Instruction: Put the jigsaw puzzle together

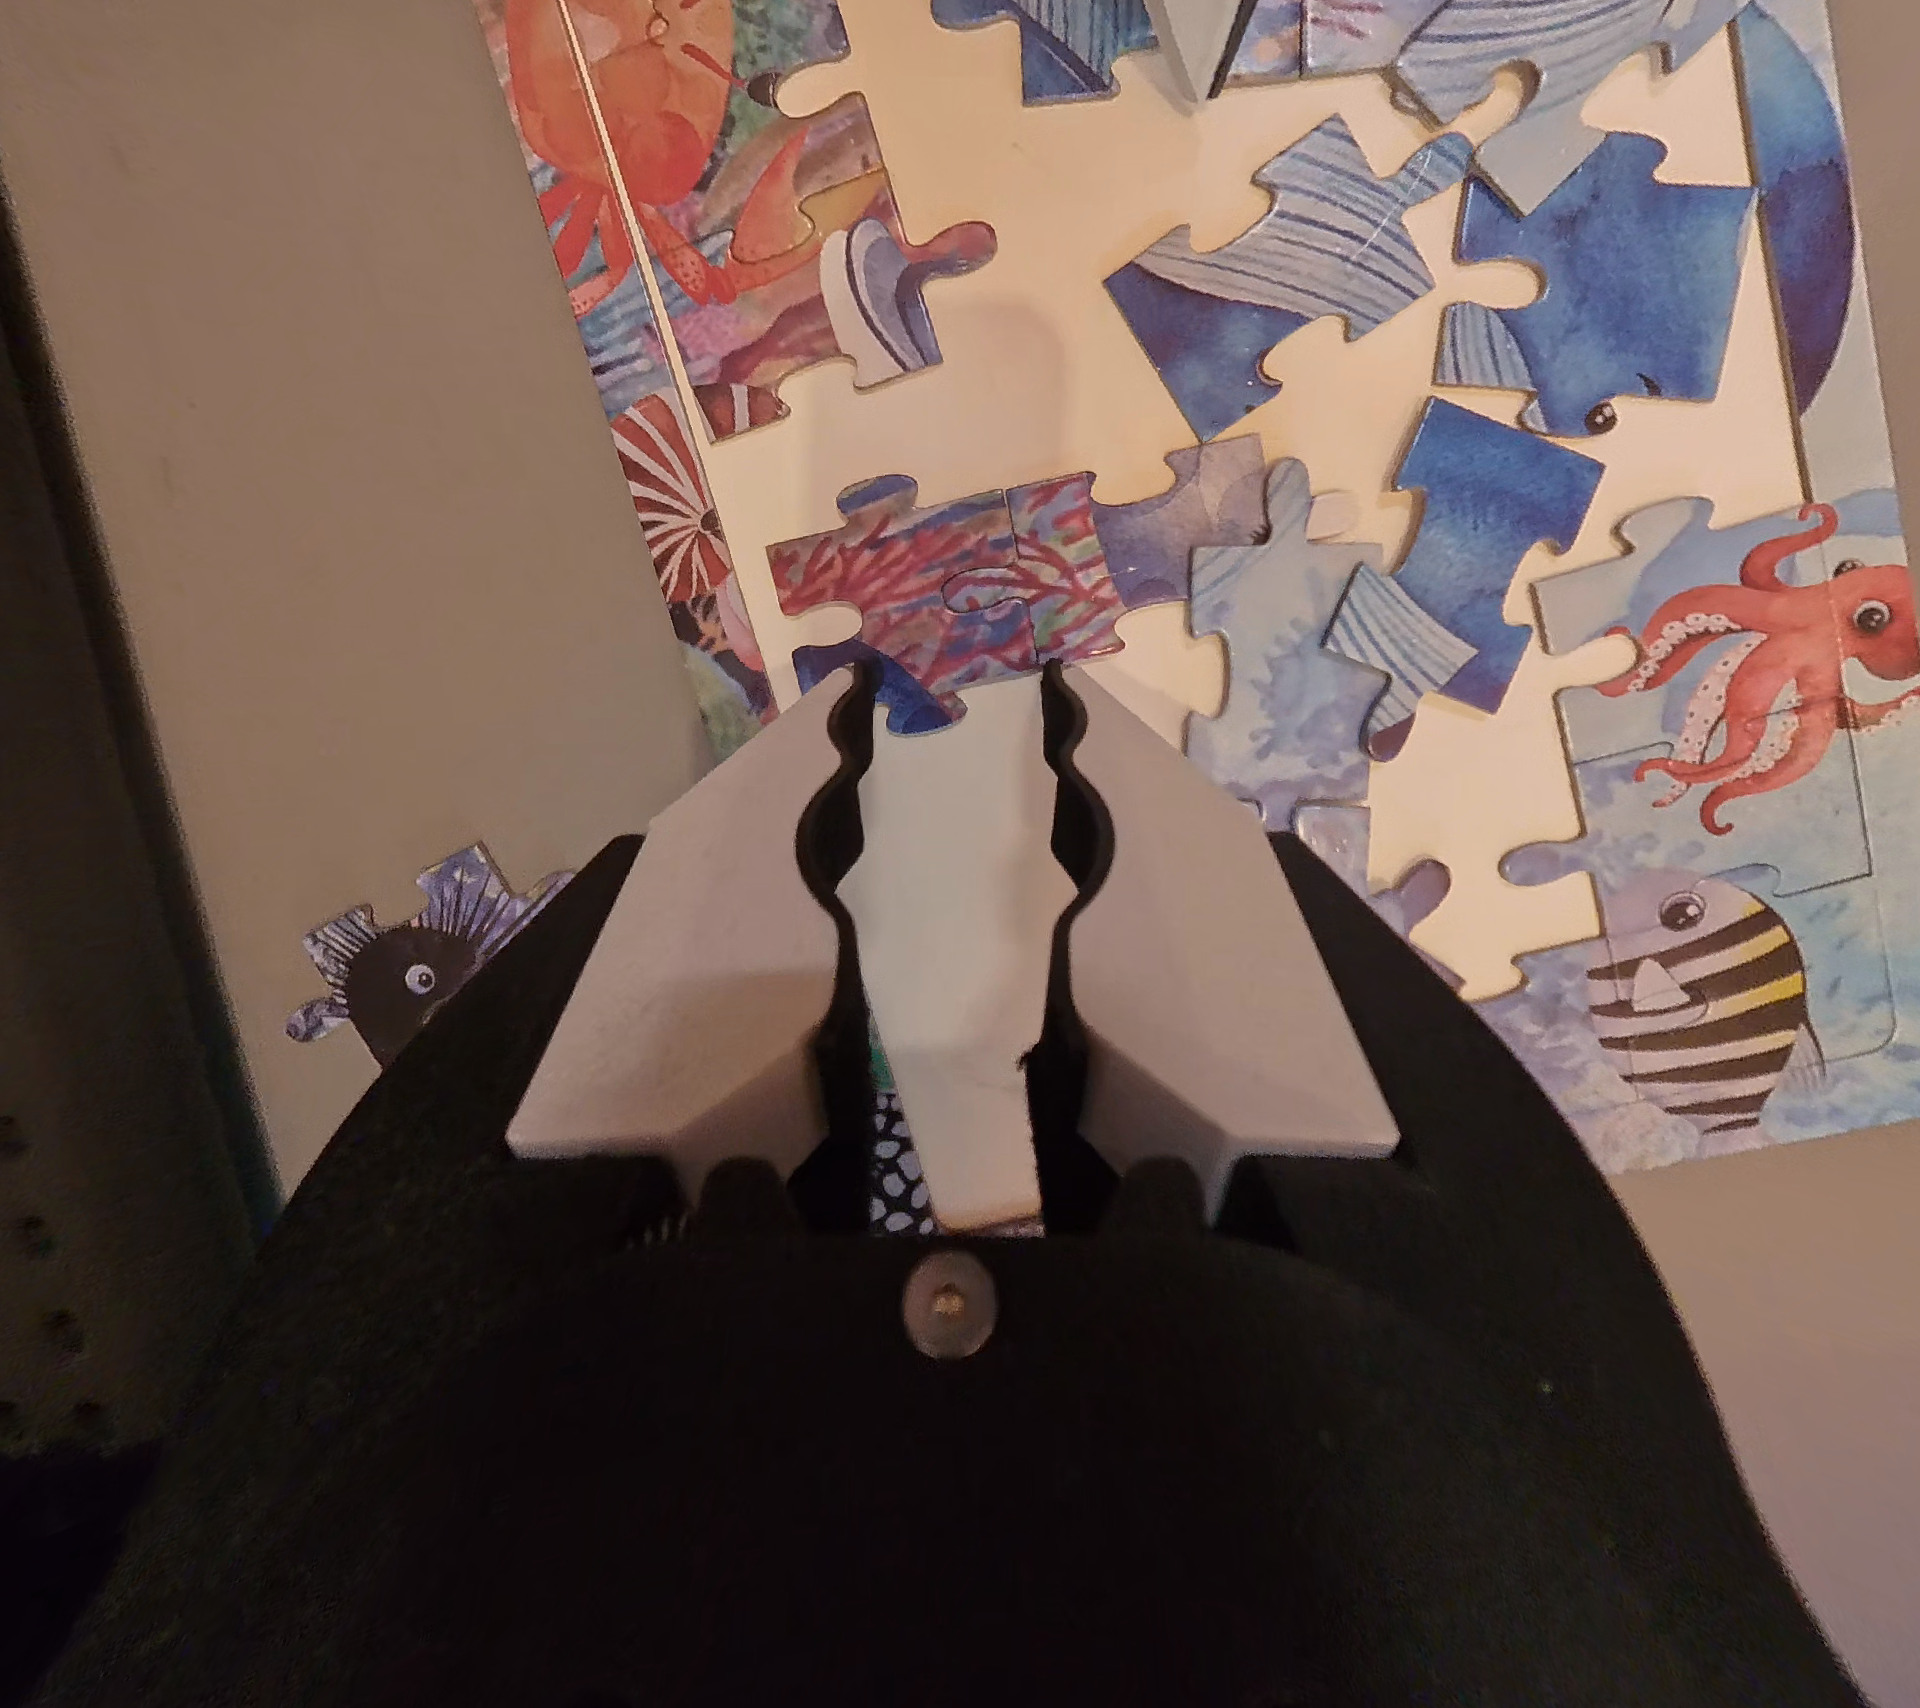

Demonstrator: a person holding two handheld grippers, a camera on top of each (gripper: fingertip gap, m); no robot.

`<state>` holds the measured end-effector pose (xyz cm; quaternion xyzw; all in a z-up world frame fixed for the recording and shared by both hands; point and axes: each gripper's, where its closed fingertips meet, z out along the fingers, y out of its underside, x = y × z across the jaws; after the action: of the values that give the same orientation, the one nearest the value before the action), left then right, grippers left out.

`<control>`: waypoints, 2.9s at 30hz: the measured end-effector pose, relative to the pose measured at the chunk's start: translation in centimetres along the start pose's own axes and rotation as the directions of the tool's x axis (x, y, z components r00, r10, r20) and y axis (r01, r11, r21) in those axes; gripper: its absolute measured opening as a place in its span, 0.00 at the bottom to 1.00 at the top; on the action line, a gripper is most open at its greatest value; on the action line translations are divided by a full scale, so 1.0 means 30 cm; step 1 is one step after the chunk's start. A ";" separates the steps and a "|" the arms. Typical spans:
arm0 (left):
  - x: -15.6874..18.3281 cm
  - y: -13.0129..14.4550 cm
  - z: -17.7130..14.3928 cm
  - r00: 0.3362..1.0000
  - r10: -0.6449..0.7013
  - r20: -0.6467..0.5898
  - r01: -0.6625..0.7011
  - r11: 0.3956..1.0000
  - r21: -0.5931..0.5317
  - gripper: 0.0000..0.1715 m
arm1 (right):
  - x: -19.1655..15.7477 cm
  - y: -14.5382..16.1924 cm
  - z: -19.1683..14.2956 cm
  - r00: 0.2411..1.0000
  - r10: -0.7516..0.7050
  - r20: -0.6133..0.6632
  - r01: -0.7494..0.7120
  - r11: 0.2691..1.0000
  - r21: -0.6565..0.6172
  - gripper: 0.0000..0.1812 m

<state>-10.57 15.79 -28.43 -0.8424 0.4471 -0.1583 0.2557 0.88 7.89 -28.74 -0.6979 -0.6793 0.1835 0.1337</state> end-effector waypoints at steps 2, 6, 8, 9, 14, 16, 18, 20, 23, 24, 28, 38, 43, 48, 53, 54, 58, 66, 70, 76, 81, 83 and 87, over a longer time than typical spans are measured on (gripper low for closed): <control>0.000 0.000 0.000 1.000 0.001 0.001 -0.001 1.000 -0.001 0.41 | -0.005 -0.010 0.006 1.000 -0.010 0.002 0.010 1.000 0.007 0.17; 0.001 0.000 0.000 1.000 0.002 0.002 -0.002 1.000 -0.001 0.41 | -0.015 -0.028 0.015 1.000 -0.029 0.007 0.029 0.999 0.020 0.16; 0.001 0.000 0.000 1.000 0.002 0.003 -0.002 1.000 -0.001 0.41 | -0.020 -0.032 0.018 0.999 -0.036 0.012 0.036 0.999 0.023 0.16; 0.000 0.001 0.000 1.000 0.002 0.004 -0.002 1.000 -0.002 0.41 | -0.022 -0.035 0.019 0.999 -0.039 0.013 0.039 0.999 0.027 0.16; 0.000 0.001 0.000 1.000 0.003 0.005 -0.003 1.000 -0.002 0.41 | -0.029 -0.042 0.022 0.999 -0.049 0.020 0.048 0.998 0.032 0.16; 0.000 0.001 0.000 1.000 0.003 0.005 -0.003 1.000 -0.001 0.41 | -0.029 -0.043 0.022 0.999 -0.049 0.021 0.048 0.998 0.034 0.16; 0.000 0.001 0.000 1.000 0.002 0.005 -0.002 1.000 -0.001 0.41 | -0.028 -0.042 0.023 0.999 -0.050 0.020 0.049 0.998 0.032 0.17; 0.000 0.001 0.000 1.000 0.003 0.005 -0.003 1.000 -0.001 0.41 | -0.029 -0.042 0.023 0.999 -0.051 0.019 0.051 0.998 0.031 0.17; 0.000 0.001 0.000 1.000 0.003 0.006 -0.003 1.000 -0.002 0.41 | -0.028 -0.043 0.024 0.998 -0.053 0.017 0.052 0.998 0.029 0.17; 0.000 0.001 0.000 1.000 0.003 0.006 -0.003 1.000 -0.001 0.41 | -0.028 -0.043 0.024 0.998 -0.052 0.017 0.052 0.998 0.029 0.17; 0.000 0.001 0.000 1.000 0.004 0.007 -0.004 1.000 -0.002 0.41 | -0.027 -0.044 0.025 0.998 -0.052 0.016 0.052 0.998 0.029 0.17; -0.001 0.002 0.001 1.000 0.008 0.012 -0.008 1.000 -0.004 0.41 | -0.023 -0.052 0.031 0.998 -0.055 0.010 0.055 0.998 0.026 0.17; -0.001 0.002 0.001 1.000 0.009 0.014 -0.009 1.000 -0.005 0.41 | -0.025 -0.051 0.027 0.998 -0.059 0.016 0.058 0.998 0.018 0.16; -0.002 0.002 0.002 1.000 0.010 0.014 -0.010 1.000 -0.004 0.41 | -0.018 -0.048 0.025 0.998 -0.059 0.016 0.058 0.998 0.015 0.14; -0.003 0.001 0.002 1.000 0.010 0.014 -0.010 1.000 -0.003 0.40 | -0.019 -0.050 0.027 0.998 -0.062 0.020 0.061 0.998 0.016 0.13; -0.003 0.001 0.002 1.000 0.010 0.015 -0.010 1.000 -0.004 0.40 | -0.018 -0.049 0.025 0.998 -0.063 0.021 0.062 0.998 0.015 0.12; -0.005 0.001 0.002 1.000 0.010 0.016 -0.010 1.000 -0.003 0.40 | -0.020 -0.049 0.023 0.997 -0.069 0.023 0.069 0.997 0.016 0.12; -0.005 -0.001 0.004 1.000 0.012 0.019 -0.012 1.000 -0.002 0.40 | -0.026 -0.046 0.023 0.997 -0.070 0.035 0.069 0.997 0.027 0.09; -0.006 -0.002 0.004 1.000 0.012 0.020 -0.012 1.000 -0.002 0.40 | -0.028 -0.044 0.021 0.996 -0.073 0.042 0.072 0.997 0.029 0.08; -0.007 -0.001 0.004 1.000 0.012 0.021 -0.012 1.000 -0.001 0.40 | 0.008 -0.053 0.003 0.999 -0.041 0.002 0.041 0.998 0.055 0.13; -0.008 -0.001 0.004 1.000 0.013 0.022 -0.012 1.000 -0.001 0.40 | 0.119 -0.059 -0.048 0.990 0.058 -0.129 -0.043 0.992 0.115 0.14; -0.009 -0.001 0.004 1.000 0.012 0.022 -0.012 1.000 -0.001 0.39 | 0.181 -0.066 -0.086 0.972 0.129 -0.194 -0.095 0.980 0.174 0.15; -0.010 -0.001 0.004 1.000 0.011 0.022 -0.011 1.000 0.000 0.39 | 0.238 -0.091 -0.159 0.945 0.234 -0.228 -0.158 0.938 0.309 0.14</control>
<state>-10.64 16.08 -28.51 -0.8416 0.4488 -0.1479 0.2616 0.57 15.41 -23.81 -0.7537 -0.5485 0.1990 0.3025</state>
